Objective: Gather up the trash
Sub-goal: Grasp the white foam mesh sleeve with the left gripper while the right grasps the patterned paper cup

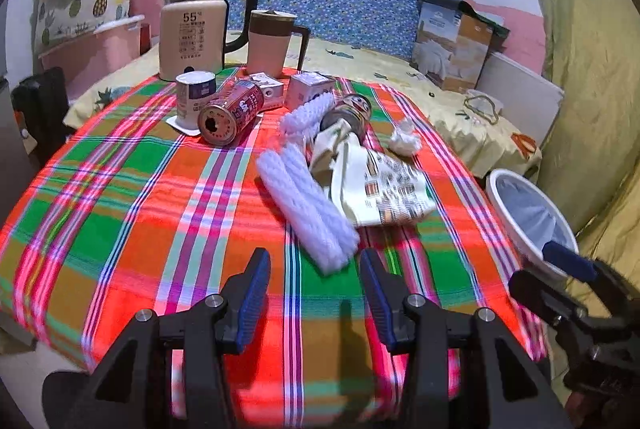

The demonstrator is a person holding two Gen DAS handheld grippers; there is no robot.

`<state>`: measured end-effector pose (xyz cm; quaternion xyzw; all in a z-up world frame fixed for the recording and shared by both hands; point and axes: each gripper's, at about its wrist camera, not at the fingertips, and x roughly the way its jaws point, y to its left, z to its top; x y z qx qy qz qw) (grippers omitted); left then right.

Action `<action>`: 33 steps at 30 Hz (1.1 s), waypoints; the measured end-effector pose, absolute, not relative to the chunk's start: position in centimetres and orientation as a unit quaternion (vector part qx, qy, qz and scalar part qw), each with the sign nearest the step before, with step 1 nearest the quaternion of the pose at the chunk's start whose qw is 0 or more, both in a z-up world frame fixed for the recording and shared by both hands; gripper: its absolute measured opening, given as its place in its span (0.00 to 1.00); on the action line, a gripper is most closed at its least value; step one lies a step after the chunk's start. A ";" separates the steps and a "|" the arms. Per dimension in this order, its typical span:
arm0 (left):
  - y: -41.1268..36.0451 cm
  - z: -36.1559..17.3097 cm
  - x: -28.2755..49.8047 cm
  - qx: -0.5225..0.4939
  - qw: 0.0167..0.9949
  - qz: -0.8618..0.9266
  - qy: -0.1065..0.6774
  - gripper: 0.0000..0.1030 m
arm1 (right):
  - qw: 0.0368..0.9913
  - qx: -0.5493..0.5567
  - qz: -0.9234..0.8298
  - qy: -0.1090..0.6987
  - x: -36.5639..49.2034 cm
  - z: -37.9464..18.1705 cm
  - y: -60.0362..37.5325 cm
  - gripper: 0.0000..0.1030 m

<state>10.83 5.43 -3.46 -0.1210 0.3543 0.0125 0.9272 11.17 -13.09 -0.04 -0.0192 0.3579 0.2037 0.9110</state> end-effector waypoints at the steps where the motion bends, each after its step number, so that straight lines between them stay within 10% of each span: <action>1: 5.7 -3.5 11.5 -0.124 0.926 0.015 0.355 0.45 | 0.911 -0.018 0.205 0.358 11.6 0.0 -12.9 0.85; 28: 7.8 -6.1 16.4 -0.140 0.911 0.010 0.387 0.27 | 0.851 0.011 0.290 0.437 20.5 -2.9 -10.1 0.69; 33: 8.0 -5.9 15.6 -0.133 0.913 0.010 0.386 0.25 | 0.843 -0.007 0.304 0.443 20.1 -3.0 -9.5 0.37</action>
